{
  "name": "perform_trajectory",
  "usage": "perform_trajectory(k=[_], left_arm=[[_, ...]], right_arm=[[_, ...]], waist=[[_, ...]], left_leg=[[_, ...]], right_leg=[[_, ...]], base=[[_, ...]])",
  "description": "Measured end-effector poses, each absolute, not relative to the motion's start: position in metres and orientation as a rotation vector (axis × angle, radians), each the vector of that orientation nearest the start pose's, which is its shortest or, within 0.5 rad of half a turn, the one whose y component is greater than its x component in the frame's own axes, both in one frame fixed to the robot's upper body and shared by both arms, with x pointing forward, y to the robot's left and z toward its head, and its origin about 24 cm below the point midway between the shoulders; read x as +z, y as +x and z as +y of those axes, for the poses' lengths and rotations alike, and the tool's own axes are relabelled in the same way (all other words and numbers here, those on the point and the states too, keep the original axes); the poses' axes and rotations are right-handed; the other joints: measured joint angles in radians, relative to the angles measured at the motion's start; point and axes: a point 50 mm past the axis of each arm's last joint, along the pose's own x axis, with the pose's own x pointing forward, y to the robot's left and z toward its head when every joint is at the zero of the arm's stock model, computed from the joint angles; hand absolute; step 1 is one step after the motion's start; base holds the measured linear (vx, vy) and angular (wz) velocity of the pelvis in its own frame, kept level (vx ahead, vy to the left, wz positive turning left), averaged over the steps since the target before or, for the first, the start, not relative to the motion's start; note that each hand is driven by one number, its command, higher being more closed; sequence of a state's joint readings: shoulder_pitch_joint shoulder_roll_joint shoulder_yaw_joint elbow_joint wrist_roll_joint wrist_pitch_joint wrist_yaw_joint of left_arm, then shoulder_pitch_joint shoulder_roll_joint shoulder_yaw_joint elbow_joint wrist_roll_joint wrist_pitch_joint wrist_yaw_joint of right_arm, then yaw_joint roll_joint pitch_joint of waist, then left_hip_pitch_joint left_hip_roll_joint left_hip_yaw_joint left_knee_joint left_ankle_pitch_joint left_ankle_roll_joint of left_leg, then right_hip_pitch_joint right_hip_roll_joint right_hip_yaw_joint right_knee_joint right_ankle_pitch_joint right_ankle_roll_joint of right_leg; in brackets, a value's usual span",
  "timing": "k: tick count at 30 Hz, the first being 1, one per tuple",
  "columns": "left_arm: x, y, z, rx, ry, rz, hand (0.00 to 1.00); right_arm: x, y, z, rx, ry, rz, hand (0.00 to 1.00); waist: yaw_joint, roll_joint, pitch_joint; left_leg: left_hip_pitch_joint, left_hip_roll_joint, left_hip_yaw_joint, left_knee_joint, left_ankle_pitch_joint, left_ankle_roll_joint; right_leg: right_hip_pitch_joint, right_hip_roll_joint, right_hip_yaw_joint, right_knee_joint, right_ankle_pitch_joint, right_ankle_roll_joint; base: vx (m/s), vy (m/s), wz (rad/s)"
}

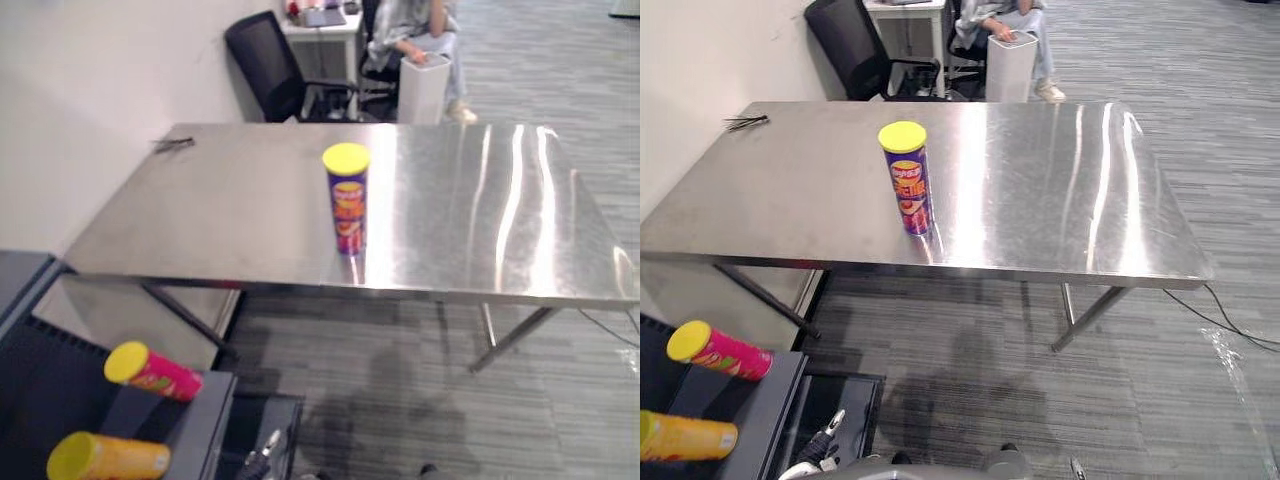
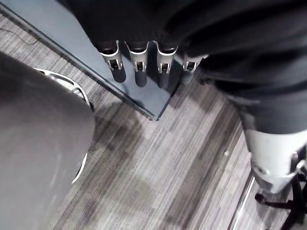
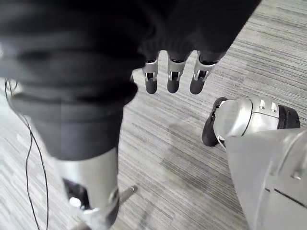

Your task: Put the gum and the chips on the shelf.

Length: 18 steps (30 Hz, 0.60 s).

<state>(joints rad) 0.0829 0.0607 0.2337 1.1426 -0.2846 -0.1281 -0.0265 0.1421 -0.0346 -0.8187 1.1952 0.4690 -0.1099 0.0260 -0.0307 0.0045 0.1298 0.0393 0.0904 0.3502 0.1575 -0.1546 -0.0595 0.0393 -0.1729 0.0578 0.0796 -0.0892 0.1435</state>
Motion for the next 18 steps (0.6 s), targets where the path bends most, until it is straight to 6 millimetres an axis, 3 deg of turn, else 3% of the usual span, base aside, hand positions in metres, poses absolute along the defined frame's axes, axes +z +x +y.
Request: perform_trajectory(k=[4, 7, 11, 12, 14, 15, 16, 17, 18], left_arm=[[-0.165, 0.077, 0.206, 0.418, -0.289, 1.045, 0.0], [-0.166, 0.07, 0.207, 0.419, -0.29, 1.062, 0.0], [-0.167, 0.062, 0.209, 0.436, -0.29, 1.078, 0.0], [-0.167, 0.06, 0.211, 0.441, -0.287, 1.081, 0.0], [-0.167, 0.059, 0.211, 0.446, -0.288, 1.082, 0.0], [-0.167, 0.057, 0.212, 0.46, -0.295, 1.083, 0.0], [-0.167, 0.053, 0.213, 0.481, -0.307, 1.083, 0.0], [-0.167, 0.051, 0.213, 0.486, -0.308, 1.083, 0.0], [-0.167, 0.048, 0.215, 0.504, -0.314, 1.081, 0.0]], right_arm=[[-0.164, -0.006, -0.253, -1.263, 0.788, 0.889, 0.0], [-0.154, -0.008, -0.285, -1.402, 0.788, 0.78, 0.0], [-0.123, 0.016, -0.34, -1.489, 0.715, 0.534, 0.0], [-0.101, 0.032, -0.364, -1.491, 0.639, 0.401, 0.0], [-0.07, 0.053, -0.385, -1.473, 0.545, 0.247, 0.0], [-0.04, 0.071, -0.398, -1.436, 0.457, 0.11, 0.0], [-0.009, 0.091, -0.404, -1.389, 0.375, -0.024, 0.0], [0.007, 0.101, -0.405, -1.361, 0.331, -0.084, 0.0], [0.035, 0.119, -0.402, -1.312, 0.249, -0.193, 0.0]], waist=[[0.003, -0.009, -0.033], [0.002, -0.017, -0.055], [0.001, -0.009, -0.066], [0.0, -0.01, -0.066], [0.0, -0.011, -0.067], [-0.002, -0.011, -0.068], [-0.013, -0.015, -0.075], [-0.018, -0.017, -0.078], [-0.02, -0.021, -0.085]], left_leg=[[0.008, -0.016, -0.004, -0.04, 0.01, 0.004], [0.029, -0.039, -0.004, -0.101, 0.04, 0.009], [0.048, -0.054, -0.003, -0.172, 0.077, 0.008], [0.051, -0.057, -0.004, -0.192, 0.088, 0.007], [0.051, -0.058, -0.004, -0.199, 0.091, 0.007], [0.051, -0.058, -0.003, -0.202, 0.092, 0.007], [0.049, -0.058, -0.001, -0.21, 0.095, 0.007], [0.049, -0.058, 0.0, -0.215, 0.097, 0.006], [0.05, -0.055, 0.003, -0.228, 0.102, 0.004]], right_leg=[[0.005, -0.017, -0.029, -0.034, 0.006, 0.009], [0.005, -0.031, -0.04, -0.052, 0.01, 0.014], [0.005, -0.035, -0.048, -0.078, 0.014, 0.006], [-0.001, -0.034, -0.05, -0.079, 0.014, 0.006], [-0.004, -0.032, -0.051, -0.08, 0.014, 0.006], [-0.006, -0.031, -0.051, -0.08, 0.018, 0.012], [-0.01, -0.028, -0.048, -0.078, 0.024, 0.016], [-0.013, -0.027, -0.048, -0.079, 0.026, 0.017], [-0.019, -0.022, -0.048, -0.078, 0.028, 0.018]], base=[[-0.02, 0.009, -0.02], [-0.04, 0.019, 0.02], [-0.02, 0.007, 0.01], [0.0, 0.0, 0.0], [0.0, 0.0, 0.0], [0.03, -0.012, -0.03], [0.06, -0.021, -0.03], [0.05, -0.021, -0.04], [0.07, -0.033, -0.04]])
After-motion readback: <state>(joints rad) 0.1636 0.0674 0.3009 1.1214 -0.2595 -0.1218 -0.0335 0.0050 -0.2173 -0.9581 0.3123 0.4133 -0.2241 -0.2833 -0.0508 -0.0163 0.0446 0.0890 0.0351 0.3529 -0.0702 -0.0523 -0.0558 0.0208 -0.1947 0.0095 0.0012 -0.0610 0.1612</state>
